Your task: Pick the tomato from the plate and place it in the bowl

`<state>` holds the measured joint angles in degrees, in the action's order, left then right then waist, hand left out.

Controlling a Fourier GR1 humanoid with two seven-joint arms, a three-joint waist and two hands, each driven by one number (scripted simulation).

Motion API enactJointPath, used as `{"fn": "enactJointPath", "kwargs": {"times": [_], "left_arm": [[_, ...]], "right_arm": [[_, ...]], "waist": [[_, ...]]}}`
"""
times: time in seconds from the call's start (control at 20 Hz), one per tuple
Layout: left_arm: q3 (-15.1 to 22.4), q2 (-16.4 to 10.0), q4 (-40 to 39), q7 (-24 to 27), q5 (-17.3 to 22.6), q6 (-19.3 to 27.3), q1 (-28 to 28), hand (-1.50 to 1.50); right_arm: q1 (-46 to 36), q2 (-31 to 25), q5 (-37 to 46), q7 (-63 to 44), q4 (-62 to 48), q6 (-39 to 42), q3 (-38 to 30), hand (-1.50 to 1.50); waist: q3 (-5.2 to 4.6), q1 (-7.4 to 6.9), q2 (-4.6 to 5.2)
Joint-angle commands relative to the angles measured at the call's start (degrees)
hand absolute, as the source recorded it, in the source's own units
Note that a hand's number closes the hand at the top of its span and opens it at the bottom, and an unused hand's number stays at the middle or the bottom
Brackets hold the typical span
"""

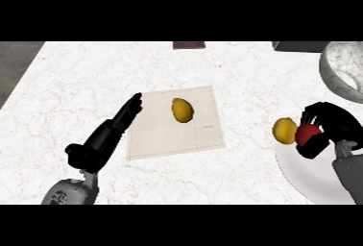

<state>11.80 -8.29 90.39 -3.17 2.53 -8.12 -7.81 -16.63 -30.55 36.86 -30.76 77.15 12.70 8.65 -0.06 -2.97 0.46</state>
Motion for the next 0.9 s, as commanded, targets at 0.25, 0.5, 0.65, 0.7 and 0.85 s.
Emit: {"fn": "enactJointPath", "kwargs": {"times": [0.25,0.5,0.65,0.7,0.85], "left_arm": [[-2.50,0.47,-2.48,1.03,-0.33,0.99,-1.85,0.00],[-1.84,-0.43,-0.97,0.62,0.26,-0.56,1.41,0.00],[-1.48,1.36,-0.51,-1.33,-1.11,1.95,-0.37,0.00],[-1.59,1.21,-1.23,-0.78,-0.69,0.94,-0.74,0.00],[-2.74,0.19,1.95,-4.40,0.82,-0.70,-1.55,0.00]], "right_arm": [[-16.21,-2.76,9.48,13.94,-6.36,-4.89,3.46,1.50],[-19.38,-0.04,4.47,13.40,-1.94,-11.53,-4.51,1.50],[-20.18,0.79,0.08,15.83,-3.05,-15.14,-10.23,1.50],[-23.03,-0.02,-0.52,16.13,-4.96,-13.73,-11.44,1.50],[-21.81,0.02,-0.55,19.20,-9.03,-15.86,-14.00,1.50]], "waist": [[0.06,1.91,-0.21],[0.05,2.42,-0.48],[0.10,2.75,-0.47],[0.08,2.53,-0.38],[0.08,2.56,-0.41]]}}
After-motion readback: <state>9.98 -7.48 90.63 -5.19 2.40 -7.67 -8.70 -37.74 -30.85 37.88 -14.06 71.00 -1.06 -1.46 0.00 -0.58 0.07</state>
